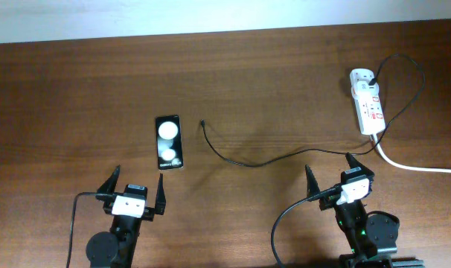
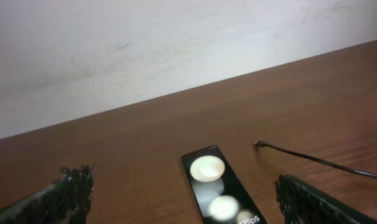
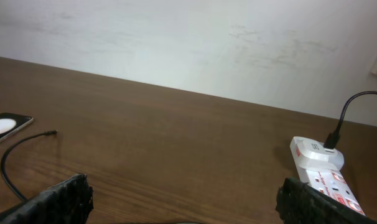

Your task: Plug charger to phone and switch on socket

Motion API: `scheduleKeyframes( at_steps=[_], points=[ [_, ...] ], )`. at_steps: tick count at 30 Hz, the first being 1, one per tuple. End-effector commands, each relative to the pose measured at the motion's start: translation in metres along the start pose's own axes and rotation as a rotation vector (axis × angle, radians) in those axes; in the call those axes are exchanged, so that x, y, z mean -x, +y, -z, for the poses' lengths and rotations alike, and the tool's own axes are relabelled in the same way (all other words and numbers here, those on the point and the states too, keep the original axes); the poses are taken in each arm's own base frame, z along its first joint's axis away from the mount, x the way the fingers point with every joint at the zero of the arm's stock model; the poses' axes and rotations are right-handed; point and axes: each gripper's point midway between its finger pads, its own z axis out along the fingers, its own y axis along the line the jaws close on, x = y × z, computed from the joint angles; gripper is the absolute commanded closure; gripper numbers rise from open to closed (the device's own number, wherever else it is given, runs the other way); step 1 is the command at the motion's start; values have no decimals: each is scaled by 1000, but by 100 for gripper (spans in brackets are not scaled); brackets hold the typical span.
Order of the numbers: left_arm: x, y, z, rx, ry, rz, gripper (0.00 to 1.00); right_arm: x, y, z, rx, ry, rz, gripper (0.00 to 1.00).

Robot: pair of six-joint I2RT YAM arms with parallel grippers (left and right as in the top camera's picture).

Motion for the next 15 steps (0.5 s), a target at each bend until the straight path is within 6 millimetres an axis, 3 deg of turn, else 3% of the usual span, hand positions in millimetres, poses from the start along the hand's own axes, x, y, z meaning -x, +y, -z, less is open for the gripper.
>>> scheduleKeyframes(
  at_steps=[1, 15],
  points=[
    [-2, 2, 0, 11, 1, -12, 1, -2, 2, 0, 9, 3, -11, 1],
    [0, 2, 0, 13, -7, -13, 1, -2, 2, 0, 9, 3, -11, 1]
  ],
)
